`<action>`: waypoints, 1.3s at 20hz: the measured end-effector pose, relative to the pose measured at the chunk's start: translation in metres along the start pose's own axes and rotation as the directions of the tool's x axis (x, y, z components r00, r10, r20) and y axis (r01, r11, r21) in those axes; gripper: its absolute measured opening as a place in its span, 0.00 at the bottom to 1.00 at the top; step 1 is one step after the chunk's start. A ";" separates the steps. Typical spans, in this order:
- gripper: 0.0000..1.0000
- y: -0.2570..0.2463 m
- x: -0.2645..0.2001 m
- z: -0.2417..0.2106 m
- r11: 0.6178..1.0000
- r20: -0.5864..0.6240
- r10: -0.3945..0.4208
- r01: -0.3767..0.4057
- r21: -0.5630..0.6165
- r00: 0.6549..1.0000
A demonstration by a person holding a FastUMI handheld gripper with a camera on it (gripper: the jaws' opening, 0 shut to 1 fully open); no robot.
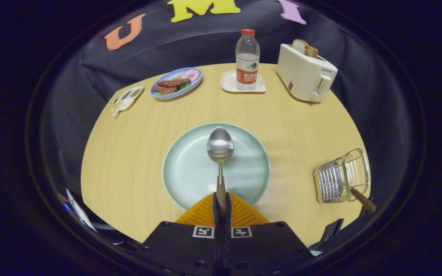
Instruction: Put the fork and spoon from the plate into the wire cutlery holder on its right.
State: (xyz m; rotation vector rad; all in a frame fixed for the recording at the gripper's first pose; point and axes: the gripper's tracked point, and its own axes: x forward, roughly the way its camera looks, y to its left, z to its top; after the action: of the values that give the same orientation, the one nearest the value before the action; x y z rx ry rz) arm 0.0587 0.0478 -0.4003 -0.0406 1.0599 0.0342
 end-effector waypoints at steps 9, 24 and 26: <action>0.01 -0.079 -0.074 0.016 0.997 0.106 0.023 -0.015 -0.071 0.994; 0.01 -0.219 -0.121 -0.001 0.996 0.074 -0.084 0.087 -0.029 0.994; 0.01 -0.232 -0.118 -0.006 0.995 0.049 -0.097 0.097 -0.005 0.994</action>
State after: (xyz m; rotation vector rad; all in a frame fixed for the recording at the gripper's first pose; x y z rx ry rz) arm 0.0070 -0.1855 -0.2965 -0.0977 1.0076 -0.0488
